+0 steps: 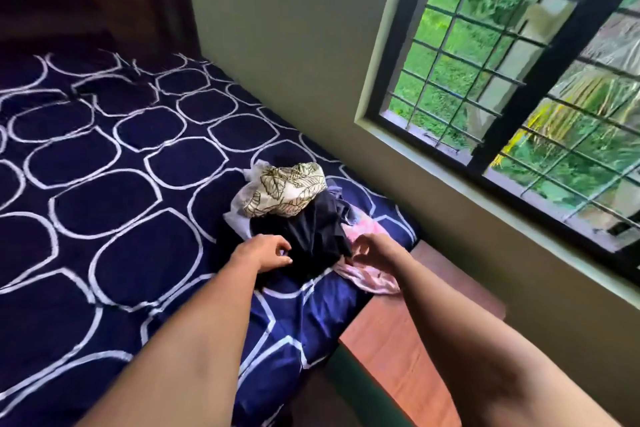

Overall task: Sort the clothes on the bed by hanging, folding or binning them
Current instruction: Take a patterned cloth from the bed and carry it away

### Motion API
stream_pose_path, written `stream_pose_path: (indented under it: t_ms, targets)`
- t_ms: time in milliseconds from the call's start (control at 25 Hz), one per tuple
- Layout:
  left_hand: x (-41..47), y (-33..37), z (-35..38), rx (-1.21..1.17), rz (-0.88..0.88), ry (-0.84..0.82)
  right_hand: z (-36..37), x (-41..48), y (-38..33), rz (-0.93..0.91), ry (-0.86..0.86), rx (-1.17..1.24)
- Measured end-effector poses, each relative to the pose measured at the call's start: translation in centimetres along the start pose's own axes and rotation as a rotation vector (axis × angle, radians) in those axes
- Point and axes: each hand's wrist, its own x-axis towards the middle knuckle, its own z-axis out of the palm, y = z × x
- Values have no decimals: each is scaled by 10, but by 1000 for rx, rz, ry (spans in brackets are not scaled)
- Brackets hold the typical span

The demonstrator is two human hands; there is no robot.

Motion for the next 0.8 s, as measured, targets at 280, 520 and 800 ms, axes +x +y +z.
stream_pose_path:
  t_ms: [280, 520, 800]
  targets:
    - [63, -32, -15, 2, -91, -34, -3, 79, -4, -33, -48, -67]
    - [110, -48, -28, -39, -178, 24, -12, 156, -3, -88, -61, -67]
    - [170, -66, -34, 61, -249, 164, -14, 257, -11, -89, -48, -11]
